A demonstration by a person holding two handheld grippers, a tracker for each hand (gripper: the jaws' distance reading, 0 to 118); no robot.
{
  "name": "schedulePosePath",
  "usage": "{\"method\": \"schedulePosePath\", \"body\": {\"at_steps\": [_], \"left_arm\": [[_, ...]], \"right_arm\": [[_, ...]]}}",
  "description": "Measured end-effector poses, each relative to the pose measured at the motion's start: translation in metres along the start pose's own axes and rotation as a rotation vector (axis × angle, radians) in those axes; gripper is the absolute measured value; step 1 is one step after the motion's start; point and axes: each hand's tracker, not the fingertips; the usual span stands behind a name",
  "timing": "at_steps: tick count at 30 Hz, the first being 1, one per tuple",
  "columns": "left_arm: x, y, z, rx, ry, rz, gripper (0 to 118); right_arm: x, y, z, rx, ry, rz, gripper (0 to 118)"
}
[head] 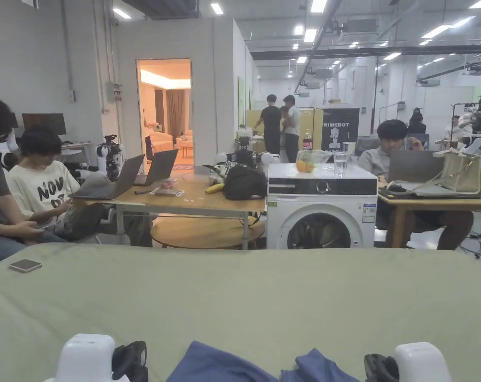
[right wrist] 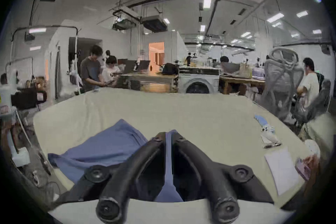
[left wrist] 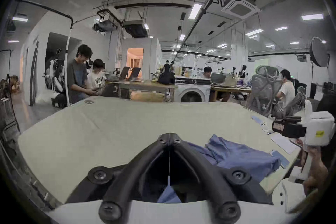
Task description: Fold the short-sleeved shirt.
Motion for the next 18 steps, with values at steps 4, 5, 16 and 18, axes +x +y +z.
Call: {"method": "schedulePosePath", "body": {"at_steps": [4,5,16,18], "left_arm": [[0.000,0.003,0.006,0.006,-0.013,-0.018,0],[-0.003,0.005,0.008,0.008,-0.014,-0.007,0],[-0.112,-0.061,0.041,-0.344,0.125,0.206,75],[-0.122,-0.086,0.036,-0.408,0.110,0.248,75]], "right_arm": [[0.002,-0.005,-0.002,-0.014,0.024,-0.041,0],[0.002,-0.006,-0.001,-0.013,0.022,-0.047,0],[0.001,-0.034,-0.001,-0.092,0.122,-0.105,0],[-0.002,-0.043,-0.004,-0.115,0.138,-0.123,0]]}}
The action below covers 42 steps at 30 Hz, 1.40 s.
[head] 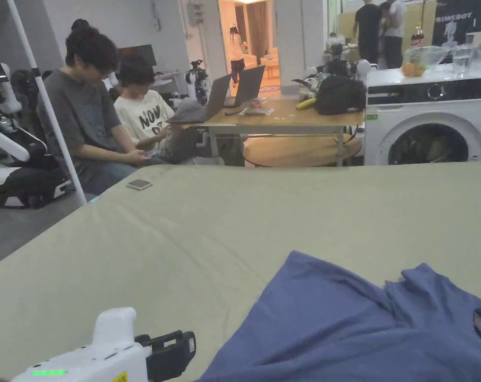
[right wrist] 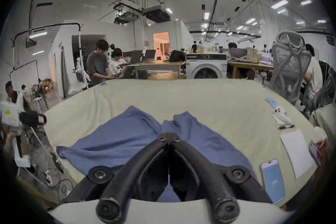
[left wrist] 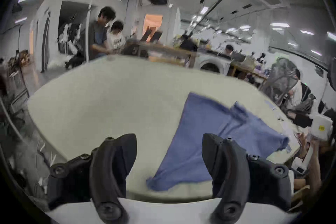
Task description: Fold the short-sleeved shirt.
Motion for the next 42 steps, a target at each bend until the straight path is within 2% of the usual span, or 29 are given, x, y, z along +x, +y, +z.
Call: {"method": "schedulePosePath", "body": {"at_steps": [6,7,11,14,16,18,19,20,21,22,24,29,30,32,35,36,37,38,39,42], "left_arm": [[-0.009,-0.030,-0.057,-0.209,0.007,0.069,75],[-0.009,-0.034,-0.061,-0.221,-0.002,0.074,71],[0.004,-0.048,-0.075,-0.300,-0.010,0.010,8],[0.008,-0.044,-0.078,-0.293,0.001,0.017,1],[0.009,-0.042,-0.080,-0.315,0.005,-0.011,1],[0.011,-0.040,-0.081,-0.330,0.012,-0.044,1],[0.014,-0.040,-0.083,-0.340,0.019,-0.061,1],[0.015,-0.039,-0.085,-0.348,0.023,-0.077,1],[0.015,-0.037,-0.087,-0.358,0.021,-0.088,1],[0.014,-0.037,-0.086,-0.361,0.018,-0.087,1],[0.013,-0.037,-0.086,-0.364,0.014,-0.076,1],[0.016,-0.036,-0.087,-0.372,0.026,-0.071,1],[0.015,-0.036,-0.087,-0.374,0.029,-0.076,1],[0.015,-0.036,-0.088,-0.378,0.031,-0.078,1],[0.015,-0.036,-0.089,-0.383,0.034,-0.078,1],[0.016,-0.036,-0.090,-0.385,0.037,-0.081,1],[0.019,-0.036,-0.090,-0.385,0.041,-0.089,1],[0.021,-0.036,-0.089,-0.384,0.043,-0.097,1],[0.022,-0.036,-0.089,-0.385,0.047,-0.106,1],[0.016,-0.038,-0.083,-0.348,0.024,-0.095,1]], "right_arm": [[0.000,-0.013,-0.003,-0.053,0.015,0.022,0],[0.003,-0.014,0.000,-0.056,0.013,0.016,0],[0.019,-0.020,0.001,-0.084,-0.017,-0.038,0],[0.034,-0.016,-0.008,-0.100,-0.050,-0.044,0],[0.047,-0.002,-0.016,-0.096,-0.069,-0.048,0],[0.069,0.020,-0.037,-0.159,-0.059,-0.088,0],[0.082,0.030,-0.051,-0.184,-0.046,-0.107,11],[0.095,0.037,-0.068,-0.214,-0.040,-0.118,47],[0.106,0.041,-0.085,-0.236,-0.061,-0.116,71],[0.116,0.045,-0.105,-0.270,-0.081,-0.106,79],[0.134,0.052,-0.149,-0.378,-0.068,-0.025,77],[0.158,0.049,-0.243,-0.614,-0.087,0.002,77],[0.160,0.045,-0.257,-0.670,-0.065,0.025,77],[0.156,0.039,-0.274,-0.732,-0.073,0.112,76],[0.147,0.045,-0.270,-0.742,-0.063,0.157,69],[0.145,0.050,-0.266,-0.748,-0.050,0.164,63],[0.141,0.053,-0.261,-0.750,-0.041,0.205,46],[0.137,0.053,-0.259,-0.761,-0.031,0.236,8],[0.134,0.054,-0.256,-0.746,-0.044,0.235,0],[0.127,0.066,-0.231,-0.650,-0.044,0.199,0]]}}
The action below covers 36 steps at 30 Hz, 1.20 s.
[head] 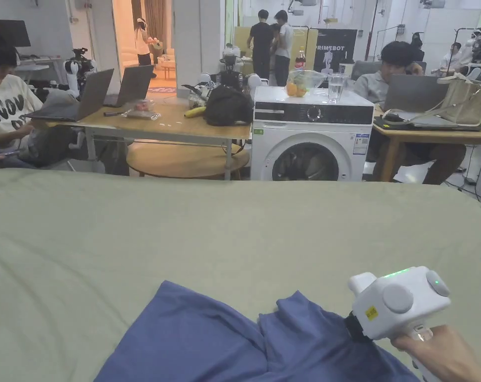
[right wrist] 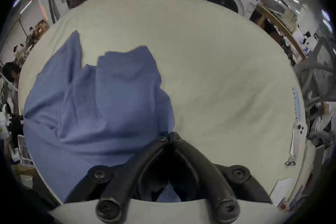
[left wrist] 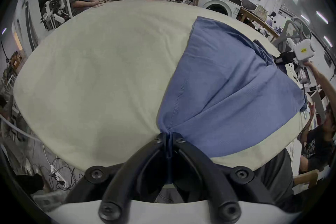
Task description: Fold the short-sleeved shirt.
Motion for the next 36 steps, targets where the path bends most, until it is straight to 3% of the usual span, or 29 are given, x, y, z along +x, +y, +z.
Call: {"method": "schedulePosePath", "body": {"at_steps": [2,5,7,12,15,17,22,30,34,36], "left_arm": [[-0.005,-0.004,0.013,0.072,-0.032,0.074,0],[0.004,0.011,0.062,0.305,-0.010,0.012,0],[0.010,0.035,0.102,0.464,-0.089,0.042,0],[0.028,0.113,0.161,0.703,-0.138,0.033,0],[0.038,0.170,0.180,0.803,-0.135,-0.020,0],[0.043,0.214,0.186,0.836,-0.126,-0.051,0],[0.061,0.310,0.206,0.904,-0.036,-0.150,0],[0.078,0.414,0.236,0.912,0.066,-0.179,0],[0.075,0.442,0.243,0.922,0.093,-0.161,0],[0.073,0.455,0.244,0.922,0.124,-0.160,0]], "right_arm": [[-0.001,-0.001,0.031,0.092,0.030,-0.027,0],[0.006,-0.002,0.093,0.245,0.032,-0.034,0],[0.009,-0.001,0.142,0.341,0.046,-0.049,0],[0.011,0.000,0.256,0.624,-0.009,-0.116,0],[0.015,0.011,0.301,0.736,-0.123,-0.129,0],[0.021,0.025,0.323,0.779,-0.210,-0.161,0],[0.043,0.072,0.345,0.829,-0.223,-0.253,0],[0.042,0.176,0.368,0.897,-0.366,-0.222,0],[0.044,0.217,0.382,0.947,-0.343,-0.277,0],[0.043,0.235,0.388,0.961,-0.343,-0.266,0]]}}
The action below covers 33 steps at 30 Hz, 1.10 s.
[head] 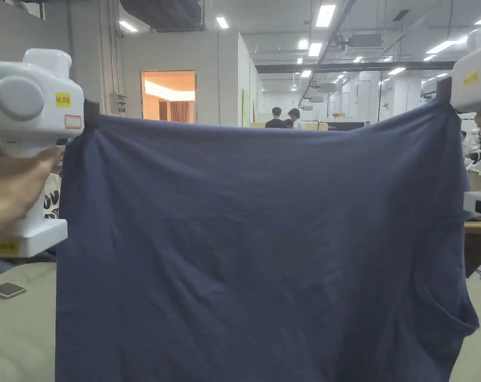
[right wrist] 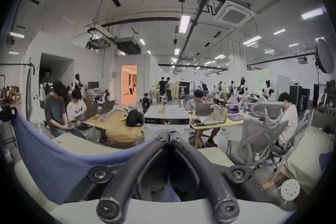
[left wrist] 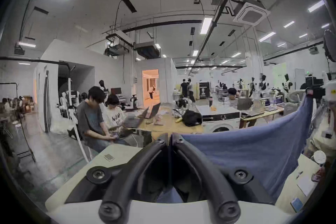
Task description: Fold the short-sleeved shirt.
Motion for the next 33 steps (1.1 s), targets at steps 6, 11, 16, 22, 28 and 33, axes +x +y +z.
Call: {"method": "schedulePosePath", "body": {"at_steps": [6,11,16,22,28,33], "left_arm": [[-0.003,0.008,-0.017,0.001,0.041,-0.049,0],[-0.005,-0.002,-0.027,-0.001,0.041,-0.020,0],[0.001,-0.043,-0.043,-0.074,0.027,-0.003,0],[0.008,-0.118,-0.042,-0.187,-0.040,0.044,0],[0.006,-0.164,0.002,-0.236,-0.074,0.050,0],[0.006,-0.225,0.079,-0.306,-0.126,0.098,0]], "right_arm": [[-0.015,0.026,-0.017,0.035,-0.005,0.039,0],[-0.022,0.030,-0.021,0.032,-0.003,0.041,0],[-0.020,-0.016,-0.033,-0.062,0.013,0.034,0],[-0.010,-0.105,-0.034,-0.186,0.047,0.012,0],[0.012,-0.174,0.012,-0.260,0.090,0.026,0],[0.041,-0.253,0.091,-0.312,0.151,-0.015,0]]}}
